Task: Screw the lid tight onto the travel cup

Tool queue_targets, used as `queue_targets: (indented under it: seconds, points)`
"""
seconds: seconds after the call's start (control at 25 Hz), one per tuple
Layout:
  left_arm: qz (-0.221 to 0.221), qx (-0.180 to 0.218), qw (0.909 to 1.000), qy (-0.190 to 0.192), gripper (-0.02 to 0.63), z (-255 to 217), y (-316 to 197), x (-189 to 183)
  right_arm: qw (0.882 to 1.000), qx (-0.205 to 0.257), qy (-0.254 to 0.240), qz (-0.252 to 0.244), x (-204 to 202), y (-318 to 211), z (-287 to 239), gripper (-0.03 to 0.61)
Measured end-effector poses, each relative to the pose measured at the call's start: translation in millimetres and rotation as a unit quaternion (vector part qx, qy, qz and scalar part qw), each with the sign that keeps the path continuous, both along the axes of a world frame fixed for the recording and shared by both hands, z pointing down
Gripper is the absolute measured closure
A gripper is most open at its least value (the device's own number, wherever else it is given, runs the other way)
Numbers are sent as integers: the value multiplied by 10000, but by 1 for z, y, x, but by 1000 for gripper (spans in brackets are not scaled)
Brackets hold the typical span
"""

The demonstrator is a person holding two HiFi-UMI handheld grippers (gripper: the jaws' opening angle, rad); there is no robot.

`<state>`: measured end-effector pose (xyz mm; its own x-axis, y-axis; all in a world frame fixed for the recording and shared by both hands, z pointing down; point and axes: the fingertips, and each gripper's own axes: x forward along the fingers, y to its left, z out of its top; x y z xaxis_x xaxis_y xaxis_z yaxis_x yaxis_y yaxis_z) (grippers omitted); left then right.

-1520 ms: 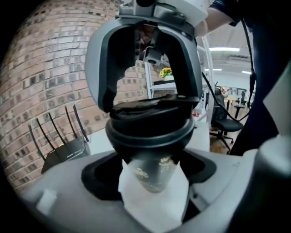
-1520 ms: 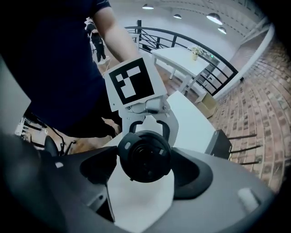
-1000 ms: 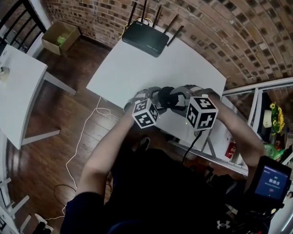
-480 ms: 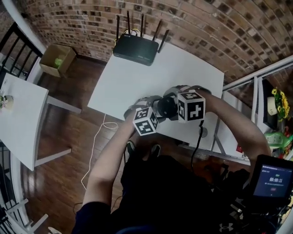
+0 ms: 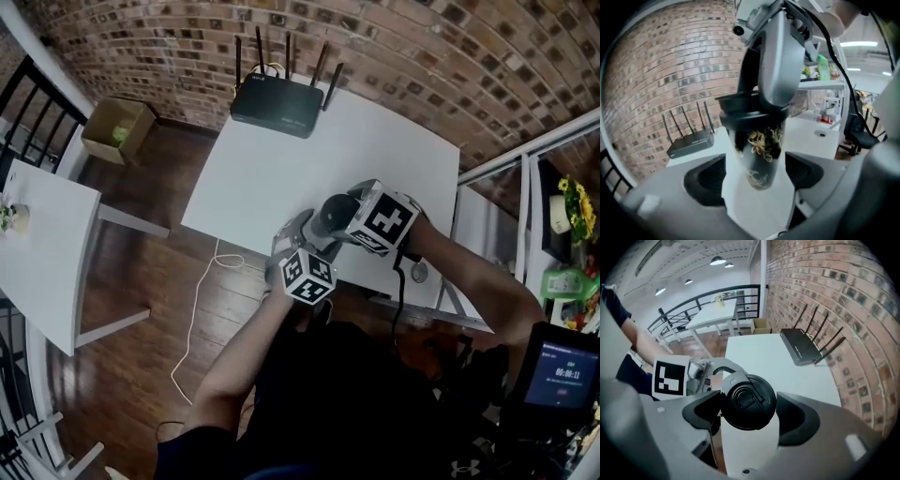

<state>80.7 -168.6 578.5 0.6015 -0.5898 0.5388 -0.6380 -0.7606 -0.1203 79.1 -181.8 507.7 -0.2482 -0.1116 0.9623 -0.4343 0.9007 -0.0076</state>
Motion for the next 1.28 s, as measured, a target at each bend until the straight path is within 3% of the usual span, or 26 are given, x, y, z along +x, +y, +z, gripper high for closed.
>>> queue_targets:
  seconds: [0.12, 0.2, 0.24, 0.32, 0.44, 0.48, 0.56, 0.68, 0.76, 0.88, 0.96, 1.04, 1.12, 1.2, 1.28]
  points:
    - [-392, -211, 9983, 378, 218, 4, 0, 5, 9975, 19, -199, 673, 1, 0, 0, 199]
    - [-371, -200, 9984, 385, 218, 4, -5, 9, 9961, 143, -327, 811, -1, 2, 0, 198]
    - [-275, -190, 9989, 318, 219, 5, -8, 11, 9971, 220, -378, 629, -4, 4, -1, 186]
    - [22, -136, 9998, 124, 221, 7, -12, 12, 9982, 407, -373, -227, -11, 8, -9, 152]
    - [429, -39, 9990, -67, 234, 5, -11, 12, 9849, 622, -92, -1614, -11, 7, -21, 152]
    - [502, -47, 9987, -97, 238, 5, -10, 13, 9816, 522, -26, -1837, -8, 6, -18, 152]
    - [554, -122, 9983, -116, 239, 7, -9, 15, 9834, 102, -158, -1807, -4, 7, -3, 153]
    - [569, -228, 9980, -130, 243, 8, -10, 16, 9905, -17, -596, -1237, -3, 5, 5, 168]
    - [592, -226, 9979, -148, 245, 8, -9, 17, 9964, 17, -799, -265, -2, 3, 3, 178]
    - [563, -212, 9980, -170, 245, 8, -8, 16, 9824, -108, -1016, 1565, 5, 2, 4, 178]
    - [513, -211, 9983, -180, 245, 9, -9, 15, 9758, -8, -987, 1952, 5, 2, 4, 179]
    - [493, -197, 9984, -204, 244, 9, -9, 15, 9859, 267, -785, 1451, 2, 3, 2, 176]
    - [514, -148, 9982, -270, 244, 10, -8, 13, 9959, 600, -477, 481, -1, 5, -3, 162]
    - [505, -98, 9982, -292, 245, 8, -7, 10, 9950, 799, -177, -573, -3, 5, -8, 158]
    - [501, -81, 9985, -202, 245, 5, -6, 10, 9879, 718, -61, -1373, -5, 5, -4, 159]
